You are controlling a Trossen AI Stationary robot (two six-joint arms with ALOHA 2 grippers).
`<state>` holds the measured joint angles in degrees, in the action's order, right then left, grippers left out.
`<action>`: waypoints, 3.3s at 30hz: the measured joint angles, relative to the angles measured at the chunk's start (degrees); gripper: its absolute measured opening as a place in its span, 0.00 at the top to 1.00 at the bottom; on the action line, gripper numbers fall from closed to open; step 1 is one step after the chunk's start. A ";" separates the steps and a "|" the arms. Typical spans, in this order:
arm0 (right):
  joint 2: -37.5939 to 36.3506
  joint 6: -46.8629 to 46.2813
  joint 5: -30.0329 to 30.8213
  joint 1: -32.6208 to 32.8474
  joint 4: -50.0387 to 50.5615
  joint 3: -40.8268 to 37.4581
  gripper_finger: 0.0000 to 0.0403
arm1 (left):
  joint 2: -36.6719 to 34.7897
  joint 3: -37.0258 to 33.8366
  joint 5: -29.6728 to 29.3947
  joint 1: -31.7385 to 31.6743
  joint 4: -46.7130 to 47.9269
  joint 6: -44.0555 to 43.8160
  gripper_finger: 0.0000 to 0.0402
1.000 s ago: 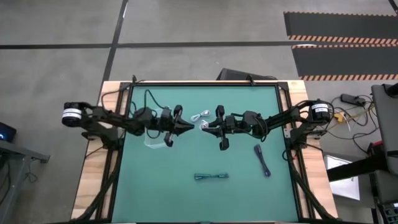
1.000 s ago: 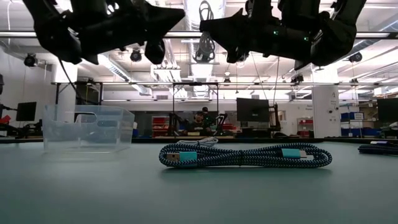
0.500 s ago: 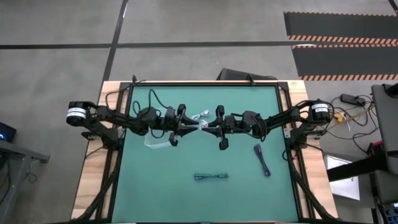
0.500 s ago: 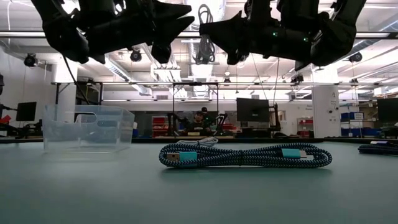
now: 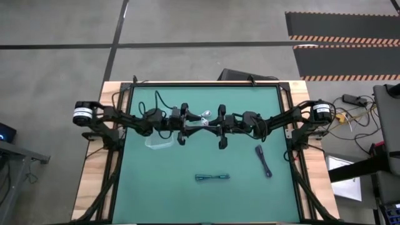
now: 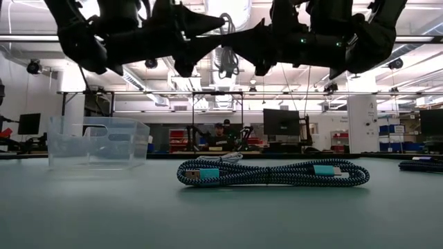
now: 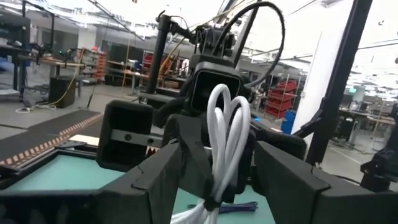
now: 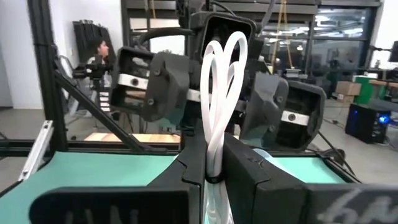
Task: Pick and place USB-C Cables
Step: Put the white charger cable into the transparent bin
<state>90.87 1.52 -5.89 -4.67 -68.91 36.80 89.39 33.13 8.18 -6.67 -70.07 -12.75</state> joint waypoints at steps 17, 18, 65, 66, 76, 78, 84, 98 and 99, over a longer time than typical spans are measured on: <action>0.00 0.19 1.37 -0.31 2.15 0.11 0.93 | 1.55 2.46 0.01 0.51 0.33 1.53 0.70; 0.00 0.24 1.35 -0.33 2.19 0.11 0.93 | 1.53 2.46 -0.01 0.51 0.39 1.52 0.73; -20.77 1.23 2.85 -1.38 37.70 0.20 0.56 | -23.34 8.31 -22.86 0.60 69.26 -15.76 0.97; -21.74 1.59 3.27 -1.38 39.64 0.20 0.56 | -23.94 9.66 -23.69 0.59 73.62 -17.05 0.97; -28.32 4.04 6.19 -1.76 53.43 0.15 0.57 | -20.99 25.23 -26.70 0.58 111.90 -27.70 0.97; -29.35 4.86 6.31 -1.76 54.18 -0.24 0.57 | -18.65 28.45 -26.70 0.58 118.86 -29.40 0.97; -30.62 6.66 6.10 -2.02 54.21 -1.32 0.57 | -11.15 36.44 -24.48 0.47 137.21 -33.42 0.97; -31.84 8.39 6.08 -3.75 55.54 -2.55 0.57 | 0.57 44.02 -18.69 -3.03 147.53 -27.15 0.96; -31.95 8.53 6.07 -3.86 55.60 -2.71 0.57 | 0.57 43.78 -18.68 -3.62 147.44 -27.48 0.96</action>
<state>58.92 10.06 0.19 -8.52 -13.31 34.08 89.95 76.91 -10.50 -10.29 77.37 -40.23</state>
